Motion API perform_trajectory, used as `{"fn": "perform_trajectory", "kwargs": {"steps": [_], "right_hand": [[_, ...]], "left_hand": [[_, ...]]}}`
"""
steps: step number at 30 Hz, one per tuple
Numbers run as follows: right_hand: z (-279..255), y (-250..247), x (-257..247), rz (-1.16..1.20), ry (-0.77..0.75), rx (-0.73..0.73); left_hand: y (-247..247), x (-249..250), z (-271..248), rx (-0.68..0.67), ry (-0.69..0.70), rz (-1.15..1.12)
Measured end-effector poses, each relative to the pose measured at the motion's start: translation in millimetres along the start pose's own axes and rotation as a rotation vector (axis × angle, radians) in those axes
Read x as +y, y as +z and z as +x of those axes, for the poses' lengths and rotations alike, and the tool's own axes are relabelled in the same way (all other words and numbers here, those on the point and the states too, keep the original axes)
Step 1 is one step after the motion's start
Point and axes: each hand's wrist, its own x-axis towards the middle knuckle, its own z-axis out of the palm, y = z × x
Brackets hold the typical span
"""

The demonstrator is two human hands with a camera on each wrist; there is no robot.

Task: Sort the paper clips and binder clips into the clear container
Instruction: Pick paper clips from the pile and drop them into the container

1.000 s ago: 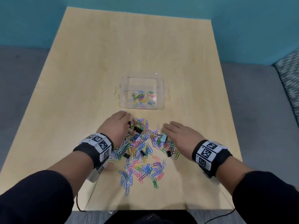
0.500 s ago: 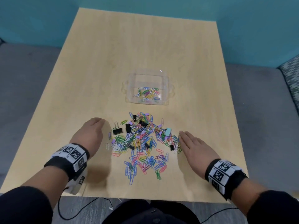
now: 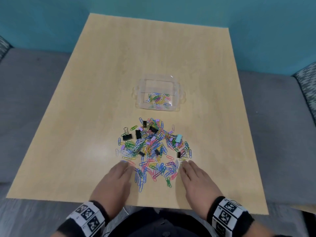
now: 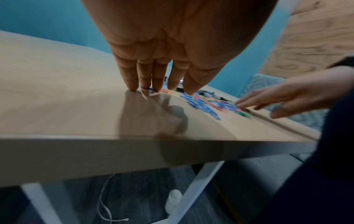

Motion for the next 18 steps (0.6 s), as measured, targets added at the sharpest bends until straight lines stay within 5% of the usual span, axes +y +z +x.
{"fn": "perform_trajectory", "kwargs": {"steps": [5,10,18], "right_hand": [[9,-16,-4,0.026,-0.124,0.101],[19,-17,4,0.012,-0.030,0.096],[31,-25,-23,-0.012,-0.095,0.143]], "left_hand": [[1,22,5,0.016,0.251,0.026],[5,10,6,0.020,0.174,0.089],[6,5,10,-0.056,0.129,0.104]]}}
